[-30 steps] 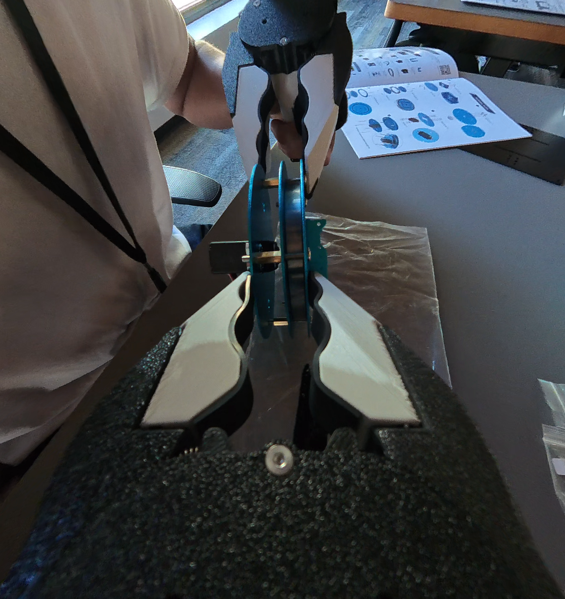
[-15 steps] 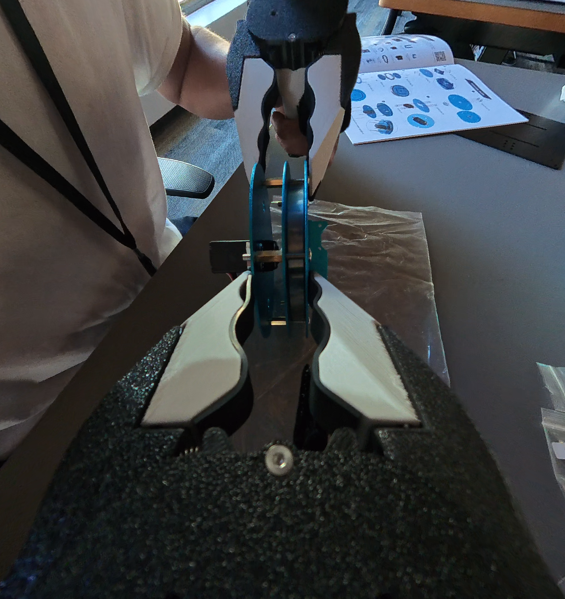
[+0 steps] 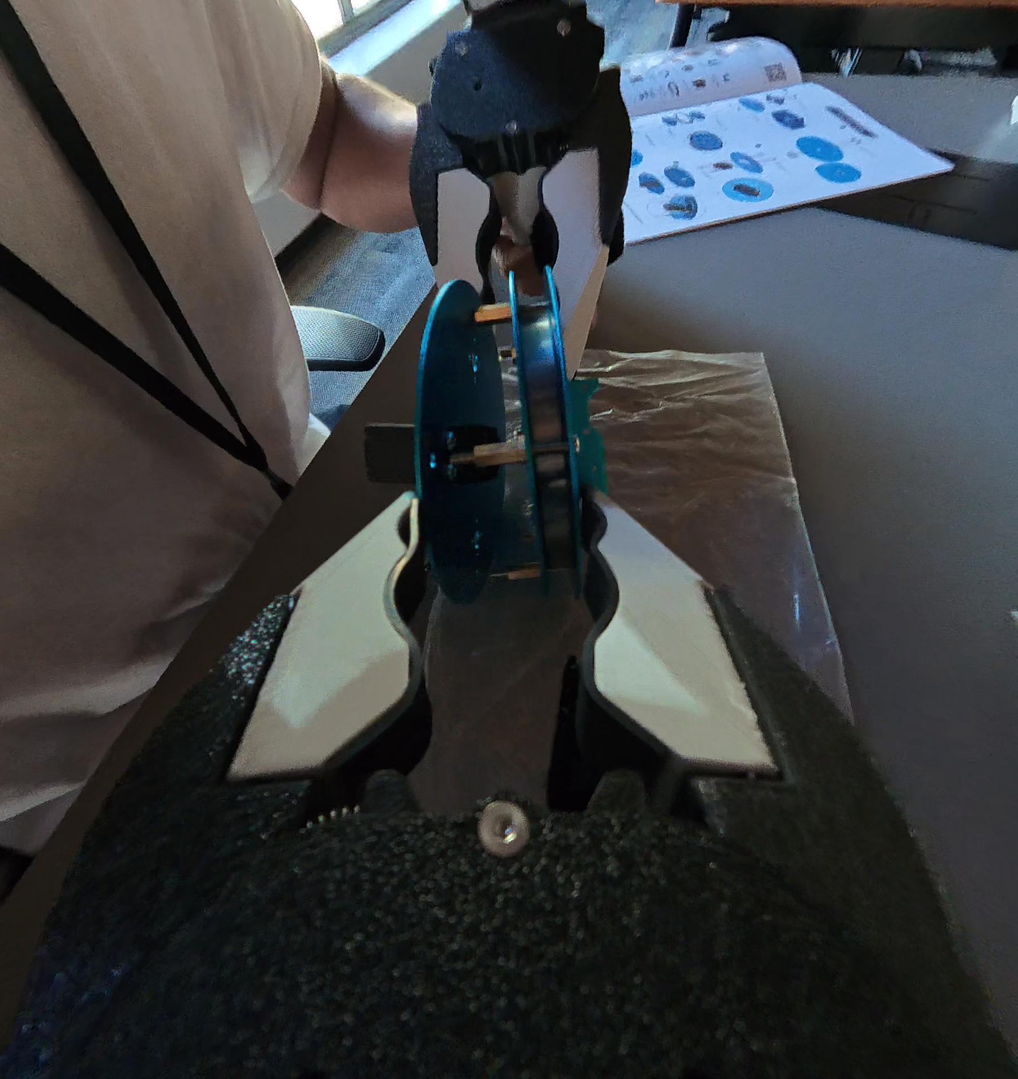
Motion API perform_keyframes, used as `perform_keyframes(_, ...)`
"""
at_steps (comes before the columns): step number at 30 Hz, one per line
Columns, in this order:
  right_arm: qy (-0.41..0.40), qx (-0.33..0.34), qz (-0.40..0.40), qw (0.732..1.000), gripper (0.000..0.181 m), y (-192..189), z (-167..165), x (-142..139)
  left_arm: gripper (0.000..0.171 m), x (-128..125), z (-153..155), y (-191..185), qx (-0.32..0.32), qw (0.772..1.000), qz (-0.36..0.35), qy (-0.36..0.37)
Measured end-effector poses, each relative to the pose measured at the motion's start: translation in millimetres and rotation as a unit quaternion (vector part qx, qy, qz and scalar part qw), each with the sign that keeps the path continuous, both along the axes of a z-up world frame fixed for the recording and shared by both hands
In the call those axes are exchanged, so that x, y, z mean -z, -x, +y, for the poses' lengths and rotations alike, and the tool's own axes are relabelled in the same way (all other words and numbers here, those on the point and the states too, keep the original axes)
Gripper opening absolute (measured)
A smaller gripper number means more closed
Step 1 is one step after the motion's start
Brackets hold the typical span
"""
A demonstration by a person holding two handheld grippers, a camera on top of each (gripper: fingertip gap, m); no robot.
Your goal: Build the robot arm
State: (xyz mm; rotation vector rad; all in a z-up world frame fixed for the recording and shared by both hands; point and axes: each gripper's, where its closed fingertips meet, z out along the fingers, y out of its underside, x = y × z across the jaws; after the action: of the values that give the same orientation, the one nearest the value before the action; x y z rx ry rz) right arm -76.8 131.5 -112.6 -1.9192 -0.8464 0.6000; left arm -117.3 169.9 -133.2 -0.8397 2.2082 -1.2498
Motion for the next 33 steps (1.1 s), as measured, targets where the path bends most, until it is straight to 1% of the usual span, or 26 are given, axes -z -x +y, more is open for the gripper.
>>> perform_keyframes(1,0.001,-0.002,-0.004,1.000,0.051,1,-1,0,0.029,0,0,0,0.001,1.000,0.001,-0.001)
perform_keyframes(3,-0.002,-0.005,-0.019,1.000,0.039,1,-3,0,0.031,1,-2,2,0.005,1.000,0.001,-0.011)
perform_keyframes(6,-0.004,-0.010,-0.038,0.999,0.038,3,-5,0,0.031,1,-4,3,0.004,1.000,-0.003,-0.024)
perform_keyframes(7,-0.008,-0.006,-0.042,0.999,0.034,2,-4,-1,0.033,2,-3,4,0.004,1.000,-0.003,-0.025)
perform_keyframes(15,-0.017,-0.007,-0.056,0.998,0.033,-2,-4,0,0.033,0,-5,1,-0.005,1.000,-0.007,-0.020)
perform_keyframes(18,-0.018,-0.013,-0.034,0.999,0.032,0,-6,-10,0.033,-7,-8,3,-0.004,1.000,-0.007,-0.004)
perform_keyframes(20,-0.023,-0.015,0.004,1.000,0.031,2,-5,-25,0.033,-16,-10,4,-0.004,1.000,-0.009,0.022)
perform_keyframes(21,-0.013,-0.013,0.019,1.000,0.031,2,-3,-27,0.033,-18,-9,4,-0.006,0.999,-0.003,0.035)
perform_keyframes(23,0.024,-0.010,0.037,0.999,0.031,-1,2,-18,0.033,-12,-6,3,-0.013,0.998,0.031,0.061)
perform_keyframes(25,0.059,-0.012,0.058,0.996,0.032,-5,5,-4,0.034,2,-3,2,-0.019,0.994,0.070,0.076)
perform_keyframes(27,0.074,-0.015,0.099,0.992,0.031,-7,9,-6,0.034,1,-3,0,-0.019,0.988,0.093,0.119)
perform_keyframes(29,0.077,-0.021,0.106,0.991,0.032,-8,12,-6,0.034,1,0,0,-0.018,0.987,0.098,0.127)
perform_keyframes(33,0.060,-0.032,0.077,0.995,0.034,-2,9,-4,0.034,1,0,4,-0.015,0.993,0.070,0.092)
